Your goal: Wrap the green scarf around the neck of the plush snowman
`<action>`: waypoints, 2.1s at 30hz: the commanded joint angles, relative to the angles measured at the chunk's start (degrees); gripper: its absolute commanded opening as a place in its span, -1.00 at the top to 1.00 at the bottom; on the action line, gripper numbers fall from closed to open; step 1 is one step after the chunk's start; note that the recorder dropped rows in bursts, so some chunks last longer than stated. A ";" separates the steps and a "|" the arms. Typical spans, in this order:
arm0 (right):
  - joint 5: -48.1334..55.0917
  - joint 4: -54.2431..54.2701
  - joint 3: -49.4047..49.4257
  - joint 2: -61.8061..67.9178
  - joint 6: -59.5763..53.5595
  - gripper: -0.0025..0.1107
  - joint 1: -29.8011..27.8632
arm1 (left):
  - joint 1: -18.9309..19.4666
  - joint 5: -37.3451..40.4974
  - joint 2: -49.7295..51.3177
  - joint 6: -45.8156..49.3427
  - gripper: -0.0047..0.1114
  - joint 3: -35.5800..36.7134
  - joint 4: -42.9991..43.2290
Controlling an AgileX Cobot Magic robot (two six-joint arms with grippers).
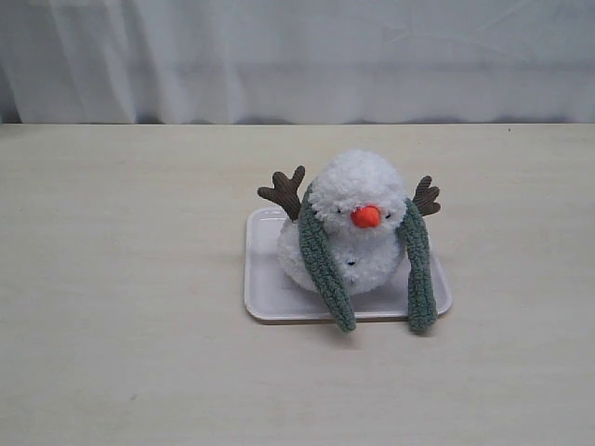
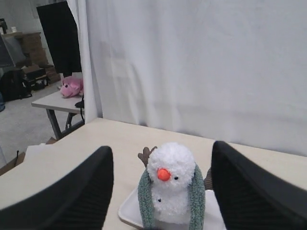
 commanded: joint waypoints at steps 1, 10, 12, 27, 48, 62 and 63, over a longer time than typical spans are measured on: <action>-0.31 0.20 -0.09 -2.67 -0.47 -0.04 0.07 | 0.08 -0.59 -0.13 -0.16 0.92 0.12 -0.07; -0.31 0.20 0.03 -2.90 -0.47 -0.04 -0.04 | 0.08 -0.59 -0.13 -0.16 0.92 0.12 -0.07; -0.31 0.20 0.03 -2.90 -0.47 -0.04 -0.92 | 0.08 -0.59 -0.13 -0.16 0.92 0.12 -0.07; -0.31 0.44 0.03 -2.90 -0.47 -0.04 -20.62 | 0.08 -0.59 -0.13 -0.16 0.92 0.12 -0.07; -18.93 13.43 2.19 -2.90 -15.17 -0.04 -40.91 | 0.08 -0.59 -0.13 -0.16 0.92 0.12 -0.07; -45.67 13.43 25.34 -2.90 -15.28 -0.04 -40.91 | 0.08 -0.59 -0.13 -0.16 0.92 0.12 -0.07; -46.58 13.43 26.50 -2.90 -15.28 -0.04 -40.91 | 0.08 -0.59 -0.13 -0.16 0.92 0.12 -0.07</action>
